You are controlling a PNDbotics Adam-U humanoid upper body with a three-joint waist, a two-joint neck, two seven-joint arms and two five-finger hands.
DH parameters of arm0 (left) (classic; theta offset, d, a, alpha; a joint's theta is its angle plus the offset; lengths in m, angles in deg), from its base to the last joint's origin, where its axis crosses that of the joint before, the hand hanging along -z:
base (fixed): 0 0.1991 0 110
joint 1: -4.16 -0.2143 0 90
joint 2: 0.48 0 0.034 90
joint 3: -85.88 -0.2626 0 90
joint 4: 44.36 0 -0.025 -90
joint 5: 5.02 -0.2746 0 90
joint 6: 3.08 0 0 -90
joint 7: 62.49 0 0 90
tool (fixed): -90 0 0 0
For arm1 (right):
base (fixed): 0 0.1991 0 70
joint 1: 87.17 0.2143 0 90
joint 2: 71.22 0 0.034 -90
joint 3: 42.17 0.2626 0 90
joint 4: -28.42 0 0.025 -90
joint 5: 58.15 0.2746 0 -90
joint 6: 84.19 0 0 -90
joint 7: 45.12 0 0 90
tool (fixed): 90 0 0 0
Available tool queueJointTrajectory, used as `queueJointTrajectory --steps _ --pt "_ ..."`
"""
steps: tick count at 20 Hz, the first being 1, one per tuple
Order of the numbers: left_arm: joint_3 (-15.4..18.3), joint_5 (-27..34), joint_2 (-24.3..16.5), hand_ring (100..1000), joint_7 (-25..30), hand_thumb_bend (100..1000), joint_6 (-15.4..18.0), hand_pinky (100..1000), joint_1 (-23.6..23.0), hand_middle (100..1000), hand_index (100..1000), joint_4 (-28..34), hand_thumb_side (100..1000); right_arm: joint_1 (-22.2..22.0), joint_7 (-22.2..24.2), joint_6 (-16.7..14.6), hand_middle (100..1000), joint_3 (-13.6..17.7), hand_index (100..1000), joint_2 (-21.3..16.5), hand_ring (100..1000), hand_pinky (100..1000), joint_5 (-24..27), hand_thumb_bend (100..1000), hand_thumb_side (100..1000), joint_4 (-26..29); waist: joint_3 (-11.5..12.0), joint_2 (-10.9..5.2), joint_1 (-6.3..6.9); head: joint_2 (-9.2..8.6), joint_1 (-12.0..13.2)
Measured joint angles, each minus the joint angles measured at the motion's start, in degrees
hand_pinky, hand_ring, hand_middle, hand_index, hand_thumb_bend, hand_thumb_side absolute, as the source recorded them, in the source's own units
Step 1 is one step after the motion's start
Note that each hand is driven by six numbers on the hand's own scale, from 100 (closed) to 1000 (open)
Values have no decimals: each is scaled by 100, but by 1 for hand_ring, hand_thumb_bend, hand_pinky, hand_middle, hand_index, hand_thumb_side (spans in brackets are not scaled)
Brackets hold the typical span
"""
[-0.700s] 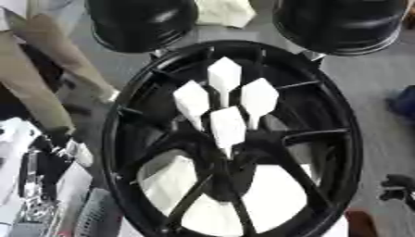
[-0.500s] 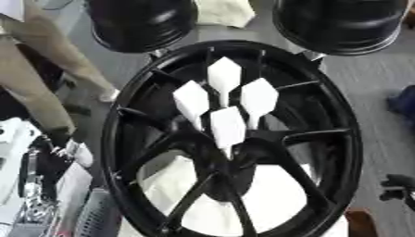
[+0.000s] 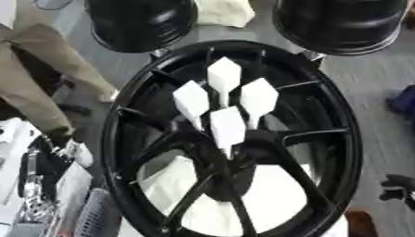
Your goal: Pull the pin out of the wheel hub.
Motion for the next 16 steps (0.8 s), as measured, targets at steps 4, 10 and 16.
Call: queueJointTrajectory --steps 4,10,16 --pt "3 108 -74 730 -90 839 11 672 18 508 675 50 507 89 -40 13 681 0 794 0 611 854 81 100 796 15 -42 98 -14 -4 -1" --pt "4 330 -423 739 -177 843 -44 676 27 517 686 328 519 104 -42 67 695 1 803 -166 620 860 456 100 770 352 -76 177 -45 6 -70" --pt "-4 546 -940 760 -293 842 -244 685 35 539 706 793 528 147 53 20 707 -6 808 -865 634 863 1105 100 717 1056 -124 259 -77 67 -72"
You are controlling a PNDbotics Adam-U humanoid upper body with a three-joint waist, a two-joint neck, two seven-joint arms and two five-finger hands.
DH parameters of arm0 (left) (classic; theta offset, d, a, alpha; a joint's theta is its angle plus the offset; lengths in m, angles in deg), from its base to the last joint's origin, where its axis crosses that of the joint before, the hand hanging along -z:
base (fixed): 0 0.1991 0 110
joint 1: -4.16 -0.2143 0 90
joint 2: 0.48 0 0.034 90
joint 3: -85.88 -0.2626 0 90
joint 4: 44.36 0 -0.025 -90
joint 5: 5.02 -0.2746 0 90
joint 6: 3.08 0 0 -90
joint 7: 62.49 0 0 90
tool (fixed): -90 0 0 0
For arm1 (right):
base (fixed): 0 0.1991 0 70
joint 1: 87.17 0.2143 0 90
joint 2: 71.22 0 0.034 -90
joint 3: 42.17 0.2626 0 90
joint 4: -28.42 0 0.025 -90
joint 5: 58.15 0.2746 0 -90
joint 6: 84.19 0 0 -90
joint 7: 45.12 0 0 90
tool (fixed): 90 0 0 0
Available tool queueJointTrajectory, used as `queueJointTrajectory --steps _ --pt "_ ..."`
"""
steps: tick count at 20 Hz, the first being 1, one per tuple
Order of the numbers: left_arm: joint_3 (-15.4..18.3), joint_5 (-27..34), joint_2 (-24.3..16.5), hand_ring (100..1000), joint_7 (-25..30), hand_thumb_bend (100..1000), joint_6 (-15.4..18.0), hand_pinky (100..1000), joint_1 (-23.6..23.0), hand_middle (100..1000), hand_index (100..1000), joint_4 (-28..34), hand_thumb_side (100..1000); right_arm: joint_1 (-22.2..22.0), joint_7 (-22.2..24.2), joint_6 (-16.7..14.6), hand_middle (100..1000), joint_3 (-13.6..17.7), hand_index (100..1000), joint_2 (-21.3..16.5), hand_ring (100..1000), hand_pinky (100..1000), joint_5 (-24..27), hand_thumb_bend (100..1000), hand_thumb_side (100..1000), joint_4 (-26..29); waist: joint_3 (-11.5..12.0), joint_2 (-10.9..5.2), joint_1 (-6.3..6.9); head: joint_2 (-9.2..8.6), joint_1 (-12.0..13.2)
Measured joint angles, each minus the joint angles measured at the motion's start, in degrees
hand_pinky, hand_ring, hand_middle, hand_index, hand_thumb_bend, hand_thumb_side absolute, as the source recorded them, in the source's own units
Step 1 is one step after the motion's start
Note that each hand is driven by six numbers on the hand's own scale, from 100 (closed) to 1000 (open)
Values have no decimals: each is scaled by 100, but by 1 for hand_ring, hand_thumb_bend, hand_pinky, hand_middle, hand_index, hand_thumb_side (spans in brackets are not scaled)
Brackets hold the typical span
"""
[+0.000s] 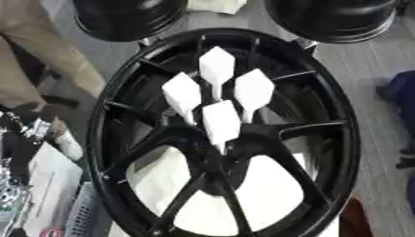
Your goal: Pull the pin out of the wheel hub.
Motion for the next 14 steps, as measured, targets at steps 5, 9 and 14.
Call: queueJointTrajectory --steps 5,9,14 --pt "-68 222 -430 767 -181 827 -341 688 28 547 708 441 526 0 42 -51 708 -70 807 -745 639 859 543 100 663 523 -8 36 -4 77 -2" --pt "-150 246 -777 770 -309 830 -748 690 129 550 710 793 527 36 21 -163 707 -144 805 -1442 644 855 984 100 619 928 -20 46 -8 109 -13" --pt "-259 299 -1175 774 -373 838 -1197 693 329 555 715 1251 533 271 -13 -372 707 -276 804 -2298 649 851 1415 100 573 1238 -37 75 -21 187 -21"
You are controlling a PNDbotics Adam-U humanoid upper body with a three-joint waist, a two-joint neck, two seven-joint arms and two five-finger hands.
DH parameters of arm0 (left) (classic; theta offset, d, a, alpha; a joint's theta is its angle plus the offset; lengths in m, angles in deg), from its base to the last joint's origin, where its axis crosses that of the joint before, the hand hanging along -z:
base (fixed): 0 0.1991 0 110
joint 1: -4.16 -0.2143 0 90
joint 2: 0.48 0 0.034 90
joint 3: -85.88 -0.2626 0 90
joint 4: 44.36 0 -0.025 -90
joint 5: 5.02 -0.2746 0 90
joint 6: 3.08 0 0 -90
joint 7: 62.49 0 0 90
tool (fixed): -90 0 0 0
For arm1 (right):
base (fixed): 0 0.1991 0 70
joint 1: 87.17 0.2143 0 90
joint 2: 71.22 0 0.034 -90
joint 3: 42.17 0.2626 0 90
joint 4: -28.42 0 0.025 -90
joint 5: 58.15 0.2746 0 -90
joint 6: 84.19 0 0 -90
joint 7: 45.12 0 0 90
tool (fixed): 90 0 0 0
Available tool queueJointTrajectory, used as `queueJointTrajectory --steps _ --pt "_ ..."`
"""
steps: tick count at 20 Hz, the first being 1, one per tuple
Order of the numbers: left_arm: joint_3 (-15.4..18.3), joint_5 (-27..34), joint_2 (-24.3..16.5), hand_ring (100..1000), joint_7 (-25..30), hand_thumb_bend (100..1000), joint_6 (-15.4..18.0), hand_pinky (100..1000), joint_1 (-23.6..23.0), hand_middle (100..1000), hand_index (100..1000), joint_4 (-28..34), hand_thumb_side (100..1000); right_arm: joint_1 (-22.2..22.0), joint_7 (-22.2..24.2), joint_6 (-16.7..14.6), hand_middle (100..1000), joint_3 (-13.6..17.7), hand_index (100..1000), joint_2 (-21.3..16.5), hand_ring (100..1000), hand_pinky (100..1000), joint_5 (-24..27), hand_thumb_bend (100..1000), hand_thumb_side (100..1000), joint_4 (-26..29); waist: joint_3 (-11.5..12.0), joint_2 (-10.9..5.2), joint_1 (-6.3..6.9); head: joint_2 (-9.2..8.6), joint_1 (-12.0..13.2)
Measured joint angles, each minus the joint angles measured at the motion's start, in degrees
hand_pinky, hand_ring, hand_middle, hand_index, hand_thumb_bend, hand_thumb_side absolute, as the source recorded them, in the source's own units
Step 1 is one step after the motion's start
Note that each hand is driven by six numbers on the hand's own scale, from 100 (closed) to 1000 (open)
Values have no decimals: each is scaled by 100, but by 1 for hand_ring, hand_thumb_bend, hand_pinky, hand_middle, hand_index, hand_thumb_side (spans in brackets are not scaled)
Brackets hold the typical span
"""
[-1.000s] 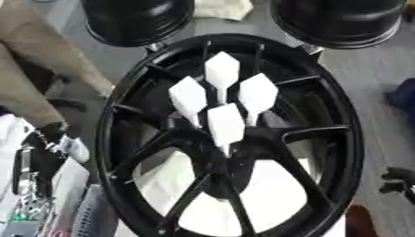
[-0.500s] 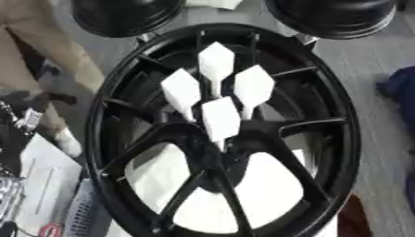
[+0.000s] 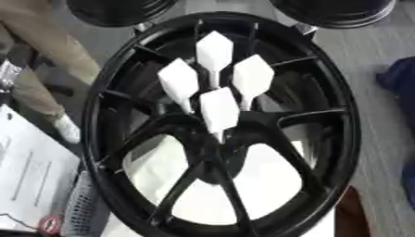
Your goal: Pull the pin out of the wheel hub.
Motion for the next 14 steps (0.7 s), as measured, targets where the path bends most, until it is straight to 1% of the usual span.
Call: queueJointTrajectory --steps 3,6,7,8,11,14 --pt "-44 43 -257 778 3 840 -173 697 97 560 720 242 536 151 -76 -97 711 -35 805 -358 657 850 131 100 544 100 6 12 6 -8 -12" --pt "-73 47 -520 778 27 841 -300 699 216 561 721 385 537 262 -157 -186 713 -60 806 -663 663 849 214 100 505 194 26 38 12 -63 -35" --pt "-87 47 -600 778 36 861 -329 699 263 561 721 404 552 297 -175 -215 714 -78 806 -747 664 849 233 100 509 219 27 39 14 -87 -47" --pt "-91 47 -664 778 46 840 -351 699 308 560 720 428 535 333 -187 -243 714 -93 806 -828 664 848 247 100 476 228 27 39 13 -109 -59" --pt "-128 52 -788 776 62 844 -395 697 420 557 718 471 532 455 -200 -301 712 -149 804 -1007 665 847 269 100 473 254 27 41 4 -155 -86" --pt "-160 95 -839 775 52 845 -419 697 494 557 718 498 532 630 -191 -329 712 -211 803 -1096 668 846 322 100 474 259 28 62 -8 -158 -105"
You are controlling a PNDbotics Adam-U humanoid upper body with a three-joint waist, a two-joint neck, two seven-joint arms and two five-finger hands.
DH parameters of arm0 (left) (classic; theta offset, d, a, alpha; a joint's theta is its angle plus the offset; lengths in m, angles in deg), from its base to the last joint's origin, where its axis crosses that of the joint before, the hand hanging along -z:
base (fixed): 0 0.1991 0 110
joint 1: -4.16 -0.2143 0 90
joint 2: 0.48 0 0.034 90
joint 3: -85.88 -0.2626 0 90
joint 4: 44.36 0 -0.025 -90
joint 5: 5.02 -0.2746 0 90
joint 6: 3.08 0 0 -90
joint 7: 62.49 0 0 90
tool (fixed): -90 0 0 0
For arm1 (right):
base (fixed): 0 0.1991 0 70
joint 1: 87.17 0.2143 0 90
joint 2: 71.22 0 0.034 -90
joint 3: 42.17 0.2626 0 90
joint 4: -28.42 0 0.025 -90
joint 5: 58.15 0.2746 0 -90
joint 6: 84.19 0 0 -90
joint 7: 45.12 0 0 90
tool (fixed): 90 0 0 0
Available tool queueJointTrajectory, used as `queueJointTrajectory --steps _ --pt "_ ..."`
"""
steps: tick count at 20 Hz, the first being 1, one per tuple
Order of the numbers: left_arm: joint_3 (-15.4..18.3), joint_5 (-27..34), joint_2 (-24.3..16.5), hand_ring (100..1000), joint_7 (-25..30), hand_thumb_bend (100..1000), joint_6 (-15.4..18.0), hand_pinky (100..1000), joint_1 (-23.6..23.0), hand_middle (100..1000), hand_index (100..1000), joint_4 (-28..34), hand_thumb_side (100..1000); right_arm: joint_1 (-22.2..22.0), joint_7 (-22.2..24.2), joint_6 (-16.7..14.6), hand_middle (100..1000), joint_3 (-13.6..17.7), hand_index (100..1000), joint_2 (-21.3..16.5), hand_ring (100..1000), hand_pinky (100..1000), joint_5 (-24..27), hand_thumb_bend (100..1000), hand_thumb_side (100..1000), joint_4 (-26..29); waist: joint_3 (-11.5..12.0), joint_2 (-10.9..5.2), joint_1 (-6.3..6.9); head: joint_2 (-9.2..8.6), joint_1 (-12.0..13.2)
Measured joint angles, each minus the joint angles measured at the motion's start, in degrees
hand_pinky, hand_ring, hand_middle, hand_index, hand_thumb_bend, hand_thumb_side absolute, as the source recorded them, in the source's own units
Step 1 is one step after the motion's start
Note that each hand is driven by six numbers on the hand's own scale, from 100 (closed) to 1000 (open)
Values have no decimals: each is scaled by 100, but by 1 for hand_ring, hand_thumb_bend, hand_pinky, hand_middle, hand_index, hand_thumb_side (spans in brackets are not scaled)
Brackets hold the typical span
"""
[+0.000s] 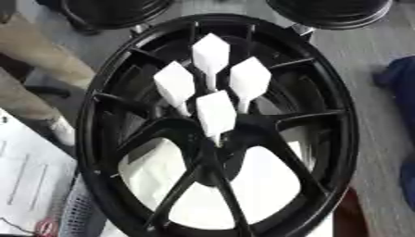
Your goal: Pull the pin out of the wheel hub.
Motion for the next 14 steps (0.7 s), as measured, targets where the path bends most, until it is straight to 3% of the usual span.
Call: queueJointTrajectory --steps 8,9,10,14 --pt "-43 101 -3 775 -59 846 -41 693 101 556 723 41 535 716 171 -338 728 -332 809 -436 711 842 -176 100 444 65 23 16 -87 111 -70" --pt "-55 98 -3 775 -75 791 -65 693 119 555 723 34 526 839 205 -410 728 -411 808 -537 716 840 -256 100 450 65 34 15 -96 112 -85" --pt "-67 88 -3 775 -90 847 -96 692 149 555 721 21 535 967 249 -490 728 -496 808 -638 719 838 -355 100 455 65 43 15 -106 112 -106" --pt "-77 71 -3 776 -124 847 -175 692 199 554 720 -61 533 1449 564 -885 722 -874 802 -948 734 829 -899 146 492 95 72 15 -157 102 -179"
